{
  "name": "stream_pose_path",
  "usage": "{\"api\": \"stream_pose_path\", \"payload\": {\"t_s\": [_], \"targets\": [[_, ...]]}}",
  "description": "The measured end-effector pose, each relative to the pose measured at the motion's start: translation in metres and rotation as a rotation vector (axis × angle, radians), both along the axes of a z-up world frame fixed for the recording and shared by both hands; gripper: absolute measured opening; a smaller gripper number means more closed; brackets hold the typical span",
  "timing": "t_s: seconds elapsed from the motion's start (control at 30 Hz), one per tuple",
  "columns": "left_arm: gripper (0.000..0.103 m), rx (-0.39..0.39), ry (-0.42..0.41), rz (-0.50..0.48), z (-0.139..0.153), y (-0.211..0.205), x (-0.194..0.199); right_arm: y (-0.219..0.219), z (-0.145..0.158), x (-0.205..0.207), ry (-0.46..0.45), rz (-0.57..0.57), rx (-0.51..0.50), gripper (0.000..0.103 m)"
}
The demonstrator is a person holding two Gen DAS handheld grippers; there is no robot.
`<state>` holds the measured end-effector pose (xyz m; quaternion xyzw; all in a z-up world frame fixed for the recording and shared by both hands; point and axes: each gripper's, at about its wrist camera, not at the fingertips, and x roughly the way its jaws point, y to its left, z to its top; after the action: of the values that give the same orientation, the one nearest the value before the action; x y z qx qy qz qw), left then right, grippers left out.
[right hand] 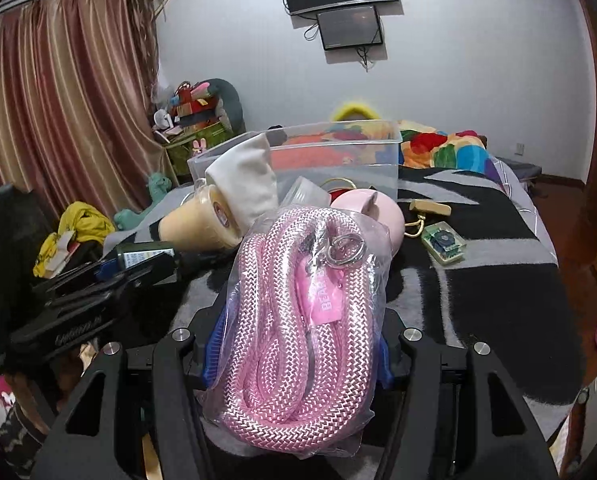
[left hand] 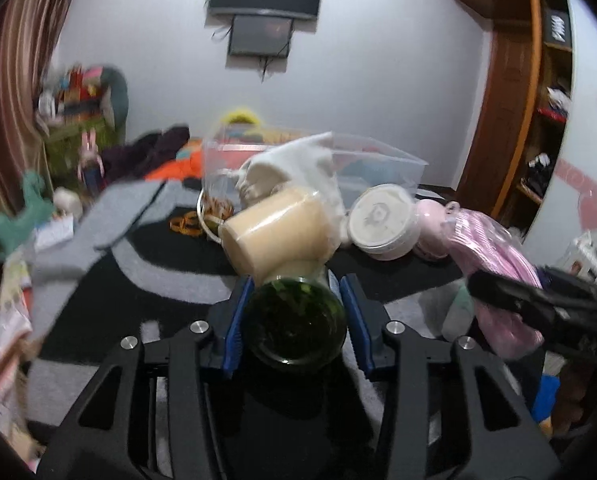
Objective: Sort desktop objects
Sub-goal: 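Grasp the green glass bottle with the left tool while the right tool lifts the pink rope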
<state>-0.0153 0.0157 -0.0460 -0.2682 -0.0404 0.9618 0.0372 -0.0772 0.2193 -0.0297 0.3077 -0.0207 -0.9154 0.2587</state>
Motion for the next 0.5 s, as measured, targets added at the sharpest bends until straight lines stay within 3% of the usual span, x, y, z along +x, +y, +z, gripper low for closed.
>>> {"api": "stream_pose_path", "payload": {"t_s": [0.13, 0.5], "targets": [[0.042, -0.041, 0.051, -0.023, 0.013, 0.009, 0.014, 0.006, 0.003, -0.001, 0.011, 0.002, -0.015, 0.053], [0.041, -0.005, 0.088, -0.061, 0.059, -0.015, 0.011, 0.014, 0.033, -0.009, 0.066, 0.022, -0.012, 0.053]]}}
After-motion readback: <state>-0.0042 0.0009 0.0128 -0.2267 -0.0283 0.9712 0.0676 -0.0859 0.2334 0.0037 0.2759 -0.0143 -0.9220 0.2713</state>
